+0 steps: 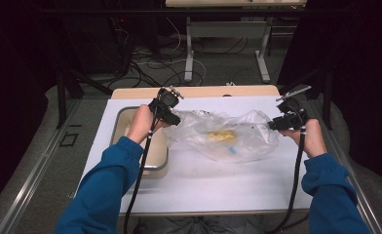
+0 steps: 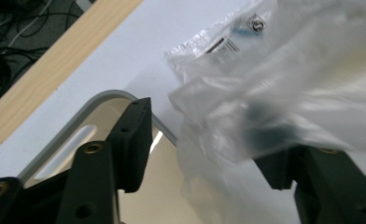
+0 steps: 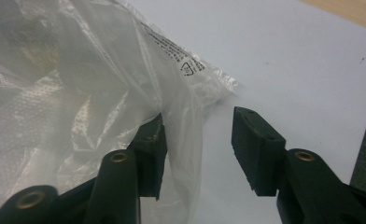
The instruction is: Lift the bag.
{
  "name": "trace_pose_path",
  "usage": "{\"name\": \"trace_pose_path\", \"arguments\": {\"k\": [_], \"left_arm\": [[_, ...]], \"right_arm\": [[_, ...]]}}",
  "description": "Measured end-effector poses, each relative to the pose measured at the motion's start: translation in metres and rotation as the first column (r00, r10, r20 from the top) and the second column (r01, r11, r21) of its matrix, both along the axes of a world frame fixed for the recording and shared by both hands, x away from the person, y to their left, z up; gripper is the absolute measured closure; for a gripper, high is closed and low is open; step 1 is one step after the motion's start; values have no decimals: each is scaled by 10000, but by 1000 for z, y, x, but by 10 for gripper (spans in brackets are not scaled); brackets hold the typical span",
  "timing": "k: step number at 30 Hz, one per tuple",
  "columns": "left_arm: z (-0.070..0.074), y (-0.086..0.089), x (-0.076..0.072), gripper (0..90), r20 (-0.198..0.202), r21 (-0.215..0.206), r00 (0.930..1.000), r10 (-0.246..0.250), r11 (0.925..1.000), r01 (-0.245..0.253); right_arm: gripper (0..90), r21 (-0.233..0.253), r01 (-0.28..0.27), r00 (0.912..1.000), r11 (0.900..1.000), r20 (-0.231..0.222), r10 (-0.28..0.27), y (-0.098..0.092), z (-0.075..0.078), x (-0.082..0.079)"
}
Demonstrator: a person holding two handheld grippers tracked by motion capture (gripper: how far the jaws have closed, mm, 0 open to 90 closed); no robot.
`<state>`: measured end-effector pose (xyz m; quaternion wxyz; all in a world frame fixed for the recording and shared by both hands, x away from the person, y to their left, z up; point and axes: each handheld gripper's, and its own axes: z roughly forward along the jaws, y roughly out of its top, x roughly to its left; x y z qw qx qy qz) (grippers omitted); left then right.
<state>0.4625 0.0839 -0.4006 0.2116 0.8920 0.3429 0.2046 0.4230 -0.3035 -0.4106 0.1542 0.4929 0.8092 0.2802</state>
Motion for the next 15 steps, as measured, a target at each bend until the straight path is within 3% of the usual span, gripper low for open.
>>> {"name": "trace_pose_path", "arguments": {"k": [7, 9, 15], "left_arm": [[11, 15, -7, 324, 109, -64, 9998, 183, 9998, -182], [12, 21, -9, 302, 87, -152, 9997, 215, 9997, -214], [14, 39, -14, 203, 214, -407, 9988, 438, 9983, -429]], "right_arm": [[399, 52, -373, 9992, 9993, -138, 373, -2, 20, -13], [367, -71, -502, 9986, 9987, -183, 500, -5, 22, -16], [287, 183, -672, 9974, 9976, -234, 676, -13, 24, -26]]}}
